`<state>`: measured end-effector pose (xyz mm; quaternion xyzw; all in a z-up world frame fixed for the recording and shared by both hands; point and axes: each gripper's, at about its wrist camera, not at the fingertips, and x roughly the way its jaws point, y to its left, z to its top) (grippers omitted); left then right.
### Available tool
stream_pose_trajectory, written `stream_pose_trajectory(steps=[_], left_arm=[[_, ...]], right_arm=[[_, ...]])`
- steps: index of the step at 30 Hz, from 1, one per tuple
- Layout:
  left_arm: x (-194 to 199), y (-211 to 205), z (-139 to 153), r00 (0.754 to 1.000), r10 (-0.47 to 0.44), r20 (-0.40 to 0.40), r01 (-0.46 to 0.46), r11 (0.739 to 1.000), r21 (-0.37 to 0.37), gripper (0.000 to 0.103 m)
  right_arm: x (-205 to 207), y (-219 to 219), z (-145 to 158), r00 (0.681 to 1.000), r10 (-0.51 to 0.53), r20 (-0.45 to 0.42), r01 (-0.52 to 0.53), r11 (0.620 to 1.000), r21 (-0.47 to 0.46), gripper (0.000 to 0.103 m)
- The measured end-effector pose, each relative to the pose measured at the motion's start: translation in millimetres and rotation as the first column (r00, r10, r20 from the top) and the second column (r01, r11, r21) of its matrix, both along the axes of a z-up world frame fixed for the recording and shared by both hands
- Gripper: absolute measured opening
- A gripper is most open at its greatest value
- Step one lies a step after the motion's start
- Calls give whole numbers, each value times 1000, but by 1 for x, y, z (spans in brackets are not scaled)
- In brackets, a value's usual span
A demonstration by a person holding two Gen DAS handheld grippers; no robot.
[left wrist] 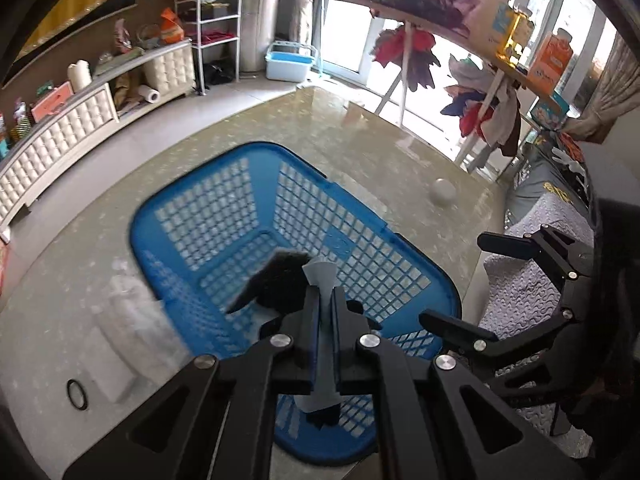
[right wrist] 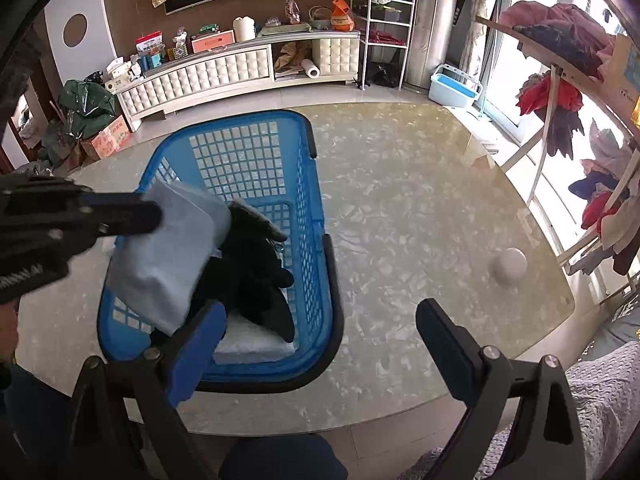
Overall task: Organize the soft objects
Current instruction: 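Carry the light blue cloth with the left gripper into the basket and release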
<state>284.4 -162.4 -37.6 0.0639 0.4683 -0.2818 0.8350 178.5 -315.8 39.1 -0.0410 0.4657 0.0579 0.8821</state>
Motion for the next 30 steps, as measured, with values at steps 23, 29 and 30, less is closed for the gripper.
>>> stream_pose_trajectory(steps=[23,29,30], left_arm=[[29,-36,-68,996,-23,-84,37,985,168,12],[30,-35,-64,998,4,-65,10,977,213,52],[29,-34,-62,998,1,-57,12,976,219,55]], right_arm=[[9,-9,-15,998,-8,-58,9,1000,26,96],[7,-10,-11,999,-14,-53,15,999,33,96],[7,-9,-12,998,-16,-54,18,999,36,96]])
